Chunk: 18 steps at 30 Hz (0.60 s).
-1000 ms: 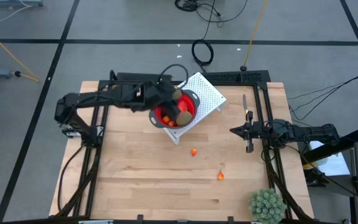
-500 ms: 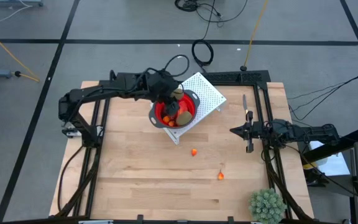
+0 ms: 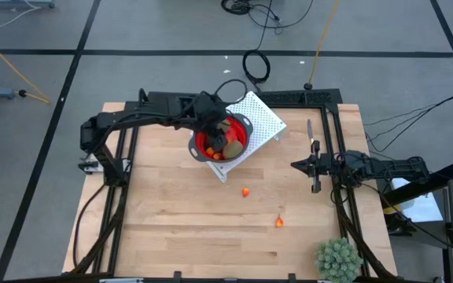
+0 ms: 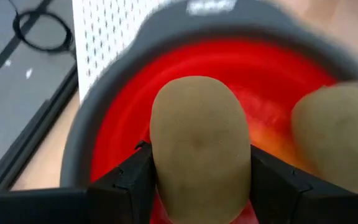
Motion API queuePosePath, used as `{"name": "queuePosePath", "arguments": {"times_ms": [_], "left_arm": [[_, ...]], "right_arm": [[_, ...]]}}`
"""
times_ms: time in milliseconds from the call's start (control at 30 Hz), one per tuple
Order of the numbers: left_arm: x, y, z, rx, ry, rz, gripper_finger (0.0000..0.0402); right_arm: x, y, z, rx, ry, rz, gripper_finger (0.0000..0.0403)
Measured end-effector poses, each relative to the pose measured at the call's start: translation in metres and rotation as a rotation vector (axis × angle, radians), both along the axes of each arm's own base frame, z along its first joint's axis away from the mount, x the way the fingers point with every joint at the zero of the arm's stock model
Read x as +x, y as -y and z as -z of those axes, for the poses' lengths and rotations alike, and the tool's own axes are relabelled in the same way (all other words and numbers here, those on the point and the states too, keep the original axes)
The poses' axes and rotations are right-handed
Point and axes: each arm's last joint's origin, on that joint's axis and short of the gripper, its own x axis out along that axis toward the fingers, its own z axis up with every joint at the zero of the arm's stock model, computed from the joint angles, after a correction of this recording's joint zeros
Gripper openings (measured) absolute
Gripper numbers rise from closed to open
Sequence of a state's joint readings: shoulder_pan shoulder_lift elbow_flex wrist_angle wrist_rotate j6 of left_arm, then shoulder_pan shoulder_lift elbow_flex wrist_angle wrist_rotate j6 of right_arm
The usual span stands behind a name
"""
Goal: Pick & Place Fruit
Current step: Put the kiwi into the red strainer bowl on the shelf
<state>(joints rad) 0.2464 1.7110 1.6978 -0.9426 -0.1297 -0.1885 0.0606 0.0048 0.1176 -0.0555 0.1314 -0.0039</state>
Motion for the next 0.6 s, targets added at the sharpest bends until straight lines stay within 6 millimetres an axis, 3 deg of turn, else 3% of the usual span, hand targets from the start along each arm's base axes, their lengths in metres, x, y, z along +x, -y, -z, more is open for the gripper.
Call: {"name": "queuePosePath", "arguments": {"times_ms": [600], "left_arm": [[0.0067, -0.0018, 0.0084, -0.012, -0.011, -0.013, 0.0202]], "right_arm": [[0.0000, 0.0000, 0.0000, -0.002, -0.001, -0.001, 0.0000]]}}
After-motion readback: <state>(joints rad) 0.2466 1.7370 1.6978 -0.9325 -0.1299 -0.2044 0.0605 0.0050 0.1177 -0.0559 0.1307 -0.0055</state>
